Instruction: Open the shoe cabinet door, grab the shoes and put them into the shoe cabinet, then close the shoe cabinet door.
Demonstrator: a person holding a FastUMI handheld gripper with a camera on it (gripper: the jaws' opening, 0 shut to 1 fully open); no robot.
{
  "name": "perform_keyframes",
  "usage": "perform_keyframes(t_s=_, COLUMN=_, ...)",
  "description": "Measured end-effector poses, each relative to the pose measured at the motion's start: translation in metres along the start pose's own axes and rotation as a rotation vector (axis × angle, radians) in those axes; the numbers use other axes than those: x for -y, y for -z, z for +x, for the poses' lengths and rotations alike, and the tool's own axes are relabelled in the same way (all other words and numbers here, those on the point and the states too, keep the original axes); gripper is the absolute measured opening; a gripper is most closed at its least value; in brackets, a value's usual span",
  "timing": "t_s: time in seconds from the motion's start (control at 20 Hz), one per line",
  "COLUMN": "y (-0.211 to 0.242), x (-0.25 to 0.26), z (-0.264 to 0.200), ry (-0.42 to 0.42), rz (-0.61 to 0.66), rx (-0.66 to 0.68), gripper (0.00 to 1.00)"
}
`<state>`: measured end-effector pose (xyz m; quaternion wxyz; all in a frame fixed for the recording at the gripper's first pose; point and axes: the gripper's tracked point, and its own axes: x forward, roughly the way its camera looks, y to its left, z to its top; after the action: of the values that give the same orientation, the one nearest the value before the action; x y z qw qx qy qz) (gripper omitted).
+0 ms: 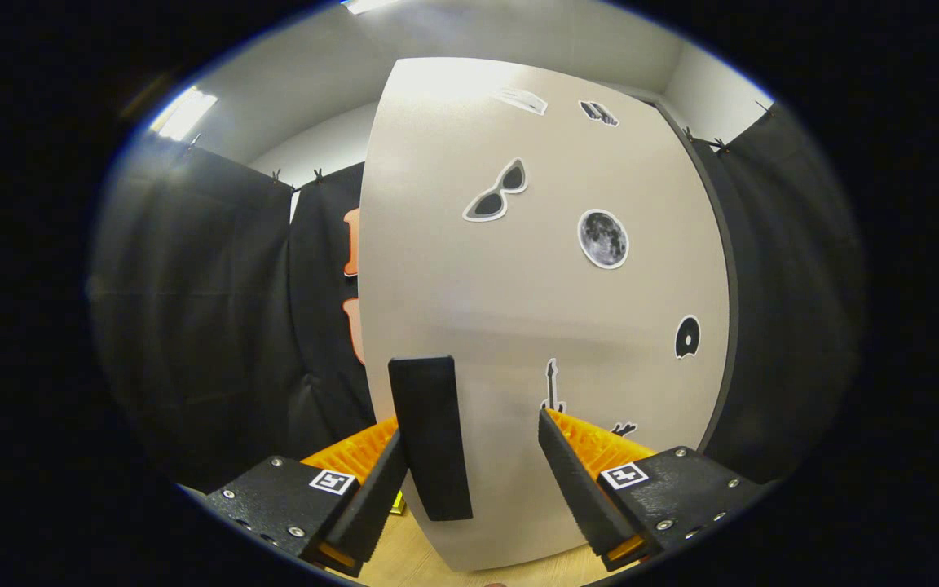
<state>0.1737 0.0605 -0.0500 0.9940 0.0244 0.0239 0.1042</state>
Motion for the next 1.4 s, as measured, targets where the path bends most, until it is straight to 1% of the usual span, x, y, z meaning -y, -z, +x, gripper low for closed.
perform_keyframes(t_s=0.4, y=0.001, x=-0.003, z=0.02, ry=0.117, rz=-0.003, rx=0.02, gripper=0.93)
perform_keyframes(t_s=0.8, y=0.0, x=-0.006, z=0.034, ry=0.19, rz=-0.072, rx=0.033, gripper=0.93)
perform_keyframes(t_s=1.15, y=0.0, x=-0.006, z=0.042, ry=0.217, rz=-0.089, rx=0.035, gripper=0.93)
perform_keyframes(t_s=1.3, y=0.002, x=-0.008, z=0.04, ry=0.213, rz=-0.07, rx=0.02, gripper=0.93)
perform_keyframes(t_s=1.4, y=-0.005, x=-0.009, z=0.041, ry=0.21, rz=-0.068, rx=0.036, gripper=0.94)
